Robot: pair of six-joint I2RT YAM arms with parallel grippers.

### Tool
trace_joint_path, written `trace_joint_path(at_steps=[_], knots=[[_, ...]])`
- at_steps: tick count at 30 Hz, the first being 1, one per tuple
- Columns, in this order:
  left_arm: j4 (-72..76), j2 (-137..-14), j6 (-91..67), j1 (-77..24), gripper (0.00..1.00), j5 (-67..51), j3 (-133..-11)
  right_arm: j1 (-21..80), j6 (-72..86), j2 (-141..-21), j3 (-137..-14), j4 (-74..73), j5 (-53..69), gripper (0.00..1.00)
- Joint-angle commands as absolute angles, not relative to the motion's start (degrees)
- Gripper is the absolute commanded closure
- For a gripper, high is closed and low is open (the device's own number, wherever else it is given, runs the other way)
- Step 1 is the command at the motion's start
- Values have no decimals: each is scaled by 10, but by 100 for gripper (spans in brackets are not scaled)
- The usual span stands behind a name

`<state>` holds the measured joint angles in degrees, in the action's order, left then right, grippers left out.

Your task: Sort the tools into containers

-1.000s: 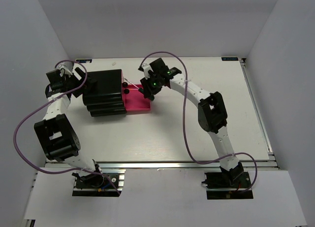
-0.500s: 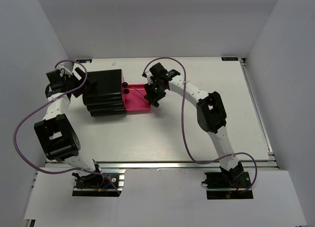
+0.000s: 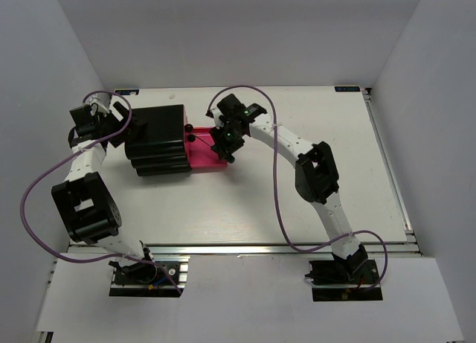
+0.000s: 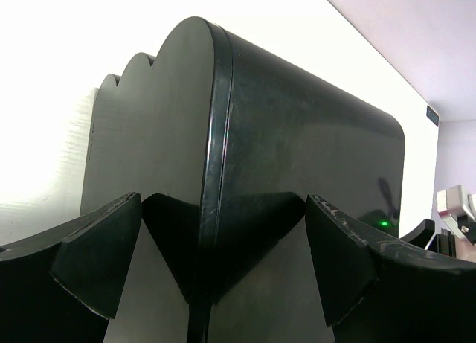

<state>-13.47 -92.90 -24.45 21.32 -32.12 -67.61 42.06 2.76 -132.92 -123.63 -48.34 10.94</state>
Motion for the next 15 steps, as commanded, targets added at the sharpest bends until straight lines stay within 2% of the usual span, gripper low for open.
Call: trace_joint_path(at_steps=[1,15], knots=[[-269,-955,-208,197,3,-300,-637,423,37,-1332,-1268,-487,119,100],[-272,-948,-201,197,3,-300,-629,428,54,-1368,-1284,-472,96,100]])
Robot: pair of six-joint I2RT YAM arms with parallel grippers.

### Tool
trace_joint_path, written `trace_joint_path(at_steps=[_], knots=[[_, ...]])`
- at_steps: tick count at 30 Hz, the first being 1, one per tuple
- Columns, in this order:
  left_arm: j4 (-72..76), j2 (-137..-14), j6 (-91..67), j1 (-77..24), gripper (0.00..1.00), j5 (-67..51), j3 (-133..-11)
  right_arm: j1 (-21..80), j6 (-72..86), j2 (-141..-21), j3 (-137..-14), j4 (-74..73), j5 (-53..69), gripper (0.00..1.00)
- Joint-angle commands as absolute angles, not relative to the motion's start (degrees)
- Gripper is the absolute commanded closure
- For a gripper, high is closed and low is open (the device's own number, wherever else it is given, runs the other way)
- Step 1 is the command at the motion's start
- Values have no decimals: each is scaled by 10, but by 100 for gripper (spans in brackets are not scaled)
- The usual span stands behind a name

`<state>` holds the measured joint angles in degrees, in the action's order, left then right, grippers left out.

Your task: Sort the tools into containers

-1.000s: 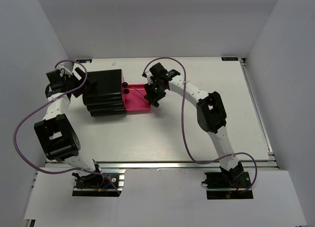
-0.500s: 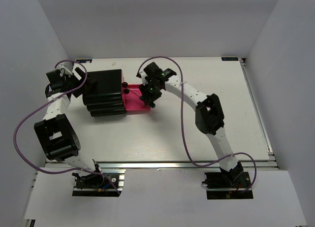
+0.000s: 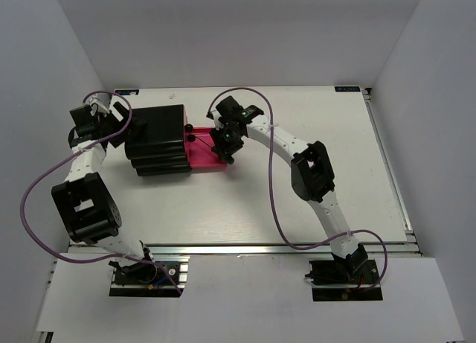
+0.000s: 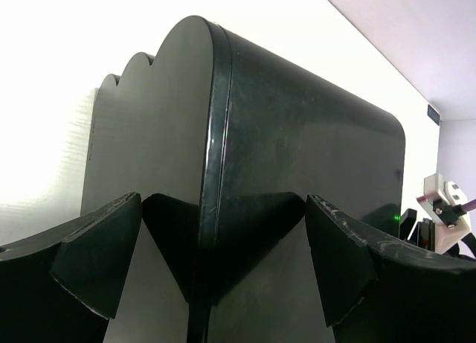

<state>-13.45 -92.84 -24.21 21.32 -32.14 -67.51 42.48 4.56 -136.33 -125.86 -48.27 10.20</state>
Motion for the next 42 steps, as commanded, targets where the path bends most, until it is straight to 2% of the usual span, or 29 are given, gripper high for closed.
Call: trace_joint_path(at_steps=[1,25,36,37,38,42], knots=[[-273,-947,-201,197,3,-300,-629,428,52,-1369,-1286,-469,92,100],[-272,-948,-202,197,3,-300,-626,447,48,-1356,-1317,-445,85,100],[-286,-946,-195,197,3,-294,-634,449,55,-1395,-1323,-417,75,100],[-285,-946,-195,198,3,-294,-633,449,55,-1395,-1315,-417,75,99],[-285,-945,-195,198,3,-295,-633,449,55,-1395,-1311,-418,75,94],[-283,-945,-197,197,3,-296,-633,449,53,-1395,-1296,-419,71,90]])
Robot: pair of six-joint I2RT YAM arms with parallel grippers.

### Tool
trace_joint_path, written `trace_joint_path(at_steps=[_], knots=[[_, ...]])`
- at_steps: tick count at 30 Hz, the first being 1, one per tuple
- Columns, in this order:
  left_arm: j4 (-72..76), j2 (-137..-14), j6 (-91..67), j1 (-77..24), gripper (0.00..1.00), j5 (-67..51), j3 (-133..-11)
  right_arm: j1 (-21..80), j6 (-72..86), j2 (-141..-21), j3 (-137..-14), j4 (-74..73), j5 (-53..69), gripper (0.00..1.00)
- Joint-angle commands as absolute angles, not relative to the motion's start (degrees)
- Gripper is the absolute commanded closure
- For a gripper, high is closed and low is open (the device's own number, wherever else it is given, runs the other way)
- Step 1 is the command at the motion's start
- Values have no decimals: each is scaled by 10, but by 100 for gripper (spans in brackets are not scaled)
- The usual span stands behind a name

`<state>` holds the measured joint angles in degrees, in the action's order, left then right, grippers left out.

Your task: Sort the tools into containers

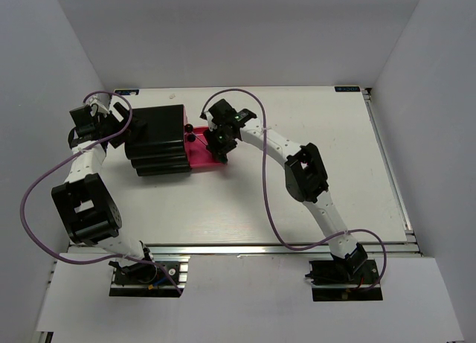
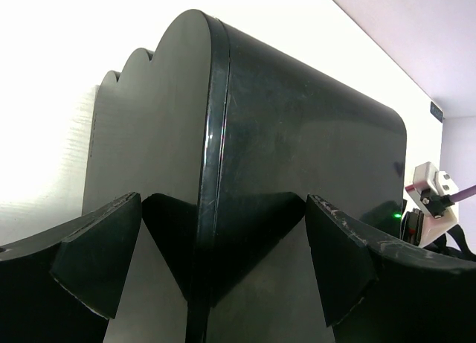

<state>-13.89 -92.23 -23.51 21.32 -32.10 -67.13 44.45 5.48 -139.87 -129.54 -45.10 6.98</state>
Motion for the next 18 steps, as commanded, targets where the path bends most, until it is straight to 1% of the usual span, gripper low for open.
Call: trace_joint_path(at_steps=[1,7,10,13,18], knots=[[-285,-945,-196,197,3,-296,-634,450,52,-1393,-1295,-421,69,90],[-288,-946,-194,198,4,-295,-641,449,34,-1383,-1285,-425,58,86],[-285,-945,-197,198,3,-299,-637,449,26,-1375,-1269,-420,55,82],[-284,-945,-198,198,3,-299,-635,449,13,-1368,-1261,-415,61,76],[-288,-943,-195,198,3,-297,-636,449,3,-1354,-1244,-399,69,74]])
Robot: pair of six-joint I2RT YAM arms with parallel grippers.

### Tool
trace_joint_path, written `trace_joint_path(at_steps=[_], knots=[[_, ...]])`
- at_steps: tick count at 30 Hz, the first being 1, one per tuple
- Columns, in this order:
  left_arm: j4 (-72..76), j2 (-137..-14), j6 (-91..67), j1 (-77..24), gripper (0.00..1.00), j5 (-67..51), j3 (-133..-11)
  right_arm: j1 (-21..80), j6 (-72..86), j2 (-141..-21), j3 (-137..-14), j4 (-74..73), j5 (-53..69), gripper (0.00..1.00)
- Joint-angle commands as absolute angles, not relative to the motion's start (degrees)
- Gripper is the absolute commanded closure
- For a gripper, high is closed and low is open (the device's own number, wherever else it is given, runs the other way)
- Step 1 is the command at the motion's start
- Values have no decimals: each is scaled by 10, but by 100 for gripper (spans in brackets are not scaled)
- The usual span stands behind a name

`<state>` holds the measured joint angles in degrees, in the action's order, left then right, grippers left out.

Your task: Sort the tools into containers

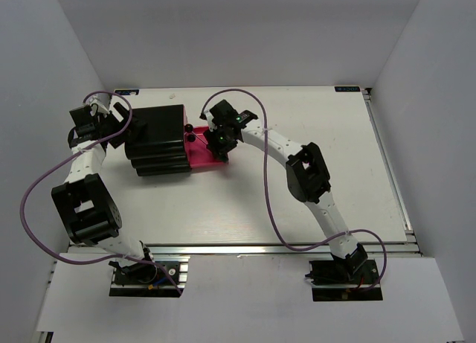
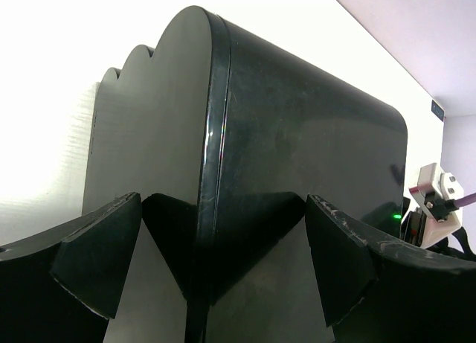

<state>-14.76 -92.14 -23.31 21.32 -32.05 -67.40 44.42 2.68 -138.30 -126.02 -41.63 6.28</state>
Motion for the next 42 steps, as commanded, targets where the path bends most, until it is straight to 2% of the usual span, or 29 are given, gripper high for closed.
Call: trace_joint_path(at_steps=[1,7,18,25,35,42], knots=[[-287,-942,-195,197,3,-298,-635,449,-10,-1348,-1241,-398,69,72],[-280,-939,-198,198,4,-300,-627,450,-25,-1334,-1218,-395,70,61],[-280,-939,-199,198,3,-300,-628,449,-16,-1323,-1206,-396,66,66],[-279,-938,-201,197,3,-302,-628,449,-10,-1307,-1194,-401,59,73],[-281,-934,-200,197,3,-303,-628,449,-4,-1296,-1185,-397,62,70],[-286,-936,-200,198,3,-305,-637,455,-4,-1317,-1223,-394,65,70]])
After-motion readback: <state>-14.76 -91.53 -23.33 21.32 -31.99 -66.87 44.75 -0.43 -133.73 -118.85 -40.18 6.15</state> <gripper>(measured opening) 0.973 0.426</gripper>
